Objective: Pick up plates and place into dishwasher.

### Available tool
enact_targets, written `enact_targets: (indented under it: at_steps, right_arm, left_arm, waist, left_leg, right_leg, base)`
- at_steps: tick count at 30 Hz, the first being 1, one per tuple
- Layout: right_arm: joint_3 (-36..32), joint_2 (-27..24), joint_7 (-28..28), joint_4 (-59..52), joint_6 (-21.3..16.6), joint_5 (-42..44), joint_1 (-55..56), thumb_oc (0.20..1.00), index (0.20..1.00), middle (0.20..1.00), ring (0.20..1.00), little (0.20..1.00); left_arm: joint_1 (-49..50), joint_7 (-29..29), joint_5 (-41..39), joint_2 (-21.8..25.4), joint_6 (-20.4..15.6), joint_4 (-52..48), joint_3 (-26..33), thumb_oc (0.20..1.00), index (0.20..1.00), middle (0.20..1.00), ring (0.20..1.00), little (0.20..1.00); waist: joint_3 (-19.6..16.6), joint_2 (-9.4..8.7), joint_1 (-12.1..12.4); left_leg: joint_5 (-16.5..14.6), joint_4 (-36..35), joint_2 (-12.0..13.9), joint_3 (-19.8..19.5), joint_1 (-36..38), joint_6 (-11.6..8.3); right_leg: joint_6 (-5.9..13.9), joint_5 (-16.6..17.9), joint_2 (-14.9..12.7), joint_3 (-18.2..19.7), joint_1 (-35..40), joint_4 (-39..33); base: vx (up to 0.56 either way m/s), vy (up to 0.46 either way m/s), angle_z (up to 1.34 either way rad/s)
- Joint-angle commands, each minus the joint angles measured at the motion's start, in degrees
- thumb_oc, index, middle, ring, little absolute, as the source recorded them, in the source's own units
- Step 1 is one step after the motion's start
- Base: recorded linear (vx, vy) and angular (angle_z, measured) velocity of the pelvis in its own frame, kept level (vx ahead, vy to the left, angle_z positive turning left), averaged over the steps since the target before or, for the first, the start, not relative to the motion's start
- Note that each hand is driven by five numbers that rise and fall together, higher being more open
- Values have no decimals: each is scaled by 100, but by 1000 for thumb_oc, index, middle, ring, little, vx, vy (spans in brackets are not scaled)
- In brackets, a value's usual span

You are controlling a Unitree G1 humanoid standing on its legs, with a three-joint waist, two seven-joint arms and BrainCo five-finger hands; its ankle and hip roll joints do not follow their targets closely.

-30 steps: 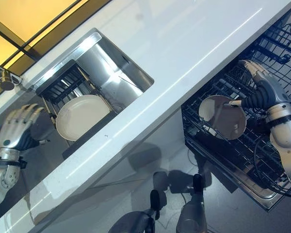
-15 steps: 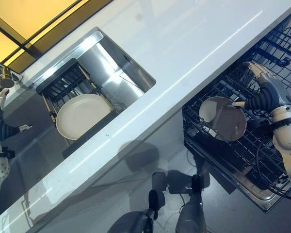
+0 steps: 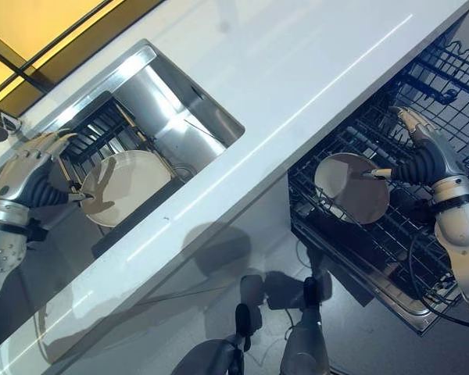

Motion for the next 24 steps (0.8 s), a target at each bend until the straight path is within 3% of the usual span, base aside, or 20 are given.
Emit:
enact_targets:
  at_steps: [1,5,11,24]
  right_arm:
    - [-157,-181,-254,-294,-281,198,-16,1000,1000,1000,1000,1000]
    - [-149,-252,-268,-268,-298,247,-31,1000,1000,1000,1000,1000]
    - [-111,-417,-347,-258,-229,407,-76,1000,1000,1000,1000,1000]
    - [-162,-385,-405,-290,-204,414,-51,1000,1000,1000,1000,1000]
  left_arm:
    - [-100,-240,-323,547,134,57,6,1000,1000,1000,1000,1000]
    - [-61,-747,-288,673,157,82,-77,1000,1000,1000,1000,1000]
    - [-32,-1497,-503,1074,533,29,-197,1000,1000,1000,1000,1000]
    - [-36,-1969,-1086,1014,657,-179,-62,1000,1000,1000,1000,1000]
  waist:
    - [-178,-282,38]
    - [-152,-282,53]
    - [-104,-290,100]
    - [-25,-292,167]
  left_leg:
    - [399,129,-10,40,-568,-32]
    - [405,153,-9,38,-604,-28]
    - [394,205,-15,22,-650,-19]
    - [409,242,-25,-21,-747,-12]
  right_leg:
    - [199,-1093,-144,269,-99,1297]
    - [195,-1085,-149,254,-107,1299]
    - [202,-1069,-152,202,-106,1296]
    - [198,-1059,-164,118,-109,1268]
  base:
    - [0,0,0]
    - [0,0,0]
    - [0,0,0]
    - [-4,-2,1]
